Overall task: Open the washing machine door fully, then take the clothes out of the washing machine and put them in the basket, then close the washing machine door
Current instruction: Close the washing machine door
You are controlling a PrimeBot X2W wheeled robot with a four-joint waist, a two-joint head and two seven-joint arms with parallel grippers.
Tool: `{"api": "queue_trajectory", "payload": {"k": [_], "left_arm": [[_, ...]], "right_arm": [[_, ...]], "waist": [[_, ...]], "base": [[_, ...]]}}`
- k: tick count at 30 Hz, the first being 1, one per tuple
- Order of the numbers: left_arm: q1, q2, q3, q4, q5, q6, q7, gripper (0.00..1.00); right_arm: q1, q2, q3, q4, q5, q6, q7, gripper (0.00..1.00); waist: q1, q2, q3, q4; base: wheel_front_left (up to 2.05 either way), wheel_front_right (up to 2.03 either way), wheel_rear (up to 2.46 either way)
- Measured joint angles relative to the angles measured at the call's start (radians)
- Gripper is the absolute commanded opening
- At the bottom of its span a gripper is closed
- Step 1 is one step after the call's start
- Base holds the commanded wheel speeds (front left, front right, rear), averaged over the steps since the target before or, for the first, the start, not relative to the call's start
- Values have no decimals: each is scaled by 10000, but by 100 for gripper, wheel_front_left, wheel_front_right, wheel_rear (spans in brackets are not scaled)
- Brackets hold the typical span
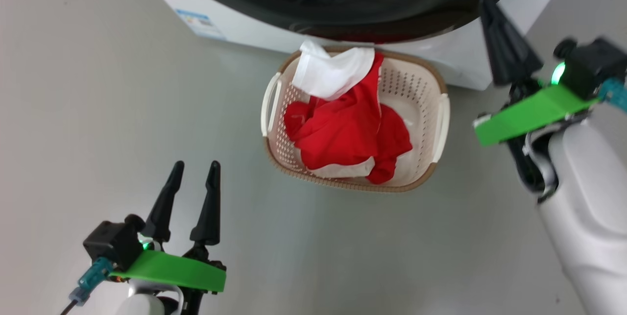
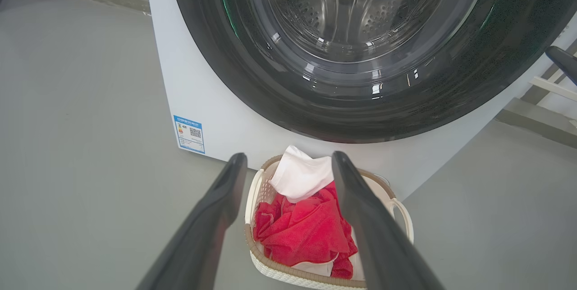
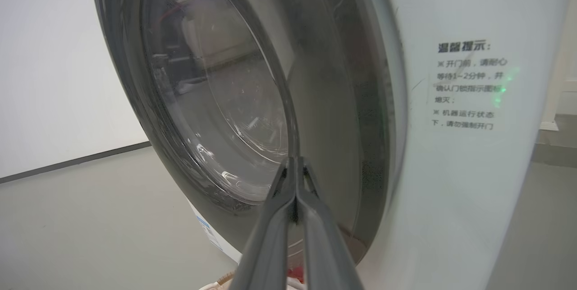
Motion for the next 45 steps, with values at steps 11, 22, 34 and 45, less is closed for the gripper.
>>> {"api": "queue_trajectory", "payload": {"k": [11,22,34,45], "left_arm": [[562,4,669,127,901,-38,0,100],[1117,13,1166,148,1448,-113,0,100],[1697,119,1300,65,1624,-113,0,100],[2519,182,1607,-259,1676,-115,0,100]], "right_arm": [[2158,345,119,-568,207,0,0,100],[4047,711,-336,-913,221,0,0,100],[5913,978,-1139,-1360,234,0,2,100],[7116,1145,-1862,-1645,190,0,2,100]], "waist": [[0,0,-1100,-717],[0,0,-2043,-1506],[0,0,-2956,-2479],[0,0,-3481,-3234]], "base": [[0,0,0],[0,0,0],[0,0,0],[0,0,0]]}}
